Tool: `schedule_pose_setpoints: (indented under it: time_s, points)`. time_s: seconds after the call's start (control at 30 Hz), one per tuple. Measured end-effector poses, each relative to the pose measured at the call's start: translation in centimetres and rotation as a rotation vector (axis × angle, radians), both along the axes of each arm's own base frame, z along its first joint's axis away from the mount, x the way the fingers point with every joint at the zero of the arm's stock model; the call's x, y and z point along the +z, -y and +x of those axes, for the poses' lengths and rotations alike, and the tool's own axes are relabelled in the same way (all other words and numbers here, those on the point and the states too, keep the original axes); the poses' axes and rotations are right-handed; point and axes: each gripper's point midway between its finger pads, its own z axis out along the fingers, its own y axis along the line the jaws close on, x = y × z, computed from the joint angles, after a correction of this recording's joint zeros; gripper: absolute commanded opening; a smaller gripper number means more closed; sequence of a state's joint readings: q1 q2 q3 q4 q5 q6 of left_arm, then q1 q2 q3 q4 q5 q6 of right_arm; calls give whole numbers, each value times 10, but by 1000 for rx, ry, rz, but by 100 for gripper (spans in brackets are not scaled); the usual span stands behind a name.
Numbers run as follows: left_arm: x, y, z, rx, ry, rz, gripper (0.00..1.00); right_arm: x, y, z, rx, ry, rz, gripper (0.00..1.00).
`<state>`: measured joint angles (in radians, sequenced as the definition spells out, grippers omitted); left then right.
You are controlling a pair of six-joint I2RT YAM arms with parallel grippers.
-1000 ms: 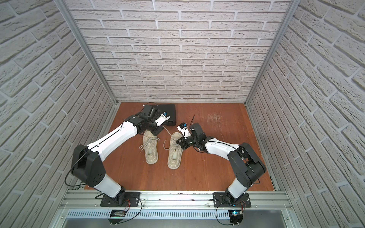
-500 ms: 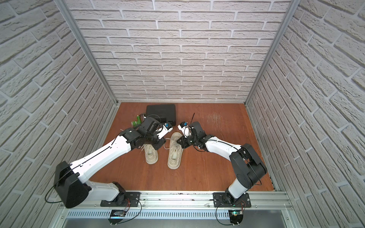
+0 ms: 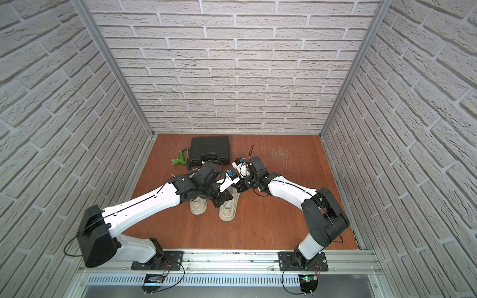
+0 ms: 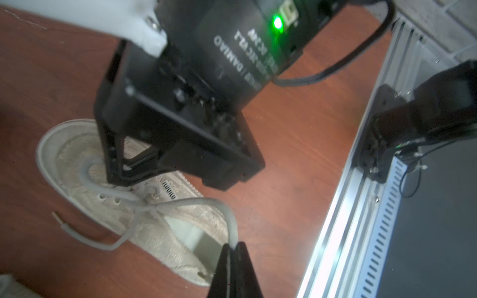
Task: Tie the shoes
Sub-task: Wrap the shoelace around the shoelace.
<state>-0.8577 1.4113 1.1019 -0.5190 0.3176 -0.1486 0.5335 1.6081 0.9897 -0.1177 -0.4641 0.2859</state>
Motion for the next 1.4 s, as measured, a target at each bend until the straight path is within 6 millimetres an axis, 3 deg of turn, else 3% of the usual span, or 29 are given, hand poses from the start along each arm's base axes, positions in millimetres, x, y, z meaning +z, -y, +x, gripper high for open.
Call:
schedule_pose_setpoints:
  time_s: [0.13,0.23,0.47,0.83,1.0,1.4]
  points:
    - [-16,20,3,38,-107,-45,0,3,-1,1,-5,-4,2,3]
    - [-23,33,8,63,-152,-85,0,-6,5,0,-25,-39,-26,2]
    - [-34,43,10,108,-231,-108,0,-22,18,1,-64,-85,-78,3]
    - [-36,42,10,143,-258,-160,0,-23,17,1,-54,-87,-82,3]
    - [-33,25,9,180,-275,-212,0,-12,6,2,-21,-60,-50,3]
    - [-3,14,7,193,-270,-320,0,-4,2,6,-11,-35,-29,3]
